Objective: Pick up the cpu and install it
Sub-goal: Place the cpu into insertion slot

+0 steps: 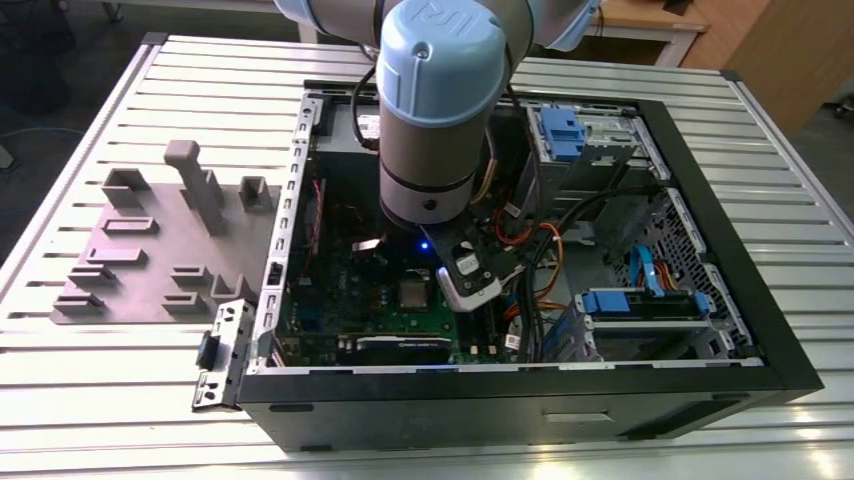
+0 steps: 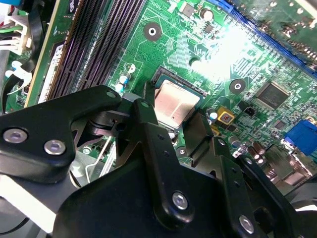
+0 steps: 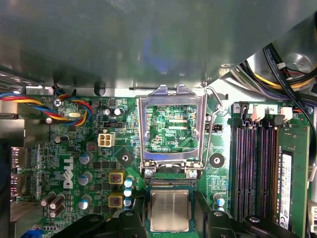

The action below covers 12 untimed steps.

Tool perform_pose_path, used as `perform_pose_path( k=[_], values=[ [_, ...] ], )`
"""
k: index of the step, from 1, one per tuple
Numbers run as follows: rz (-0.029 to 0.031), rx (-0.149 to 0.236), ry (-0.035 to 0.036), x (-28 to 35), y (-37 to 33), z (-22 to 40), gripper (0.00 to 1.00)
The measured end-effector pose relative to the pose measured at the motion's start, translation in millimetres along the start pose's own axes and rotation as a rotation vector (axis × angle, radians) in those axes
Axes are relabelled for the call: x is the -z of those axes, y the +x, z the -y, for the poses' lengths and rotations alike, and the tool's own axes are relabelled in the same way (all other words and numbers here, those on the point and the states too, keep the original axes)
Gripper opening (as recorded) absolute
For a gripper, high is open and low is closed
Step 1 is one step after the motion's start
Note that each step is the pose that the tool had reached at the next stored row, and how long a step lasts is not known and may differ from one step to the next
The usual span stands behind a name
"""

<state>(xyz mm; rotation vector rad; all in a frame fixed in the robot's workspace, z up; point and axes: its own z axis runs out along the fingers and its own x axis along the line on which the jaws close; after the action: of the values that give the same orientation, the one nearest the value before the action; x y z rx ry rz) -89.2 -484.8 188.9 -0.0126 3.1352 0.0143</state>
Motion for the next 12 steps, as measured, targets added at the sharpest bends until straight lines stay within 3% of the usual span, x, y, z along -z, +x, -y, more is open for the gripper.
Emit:
perform_pose_path(
  k=[12],
  values=[
    [0.0000,0.000,-0.0002,0.0,0.0,0.0,0.47]
  ],
)
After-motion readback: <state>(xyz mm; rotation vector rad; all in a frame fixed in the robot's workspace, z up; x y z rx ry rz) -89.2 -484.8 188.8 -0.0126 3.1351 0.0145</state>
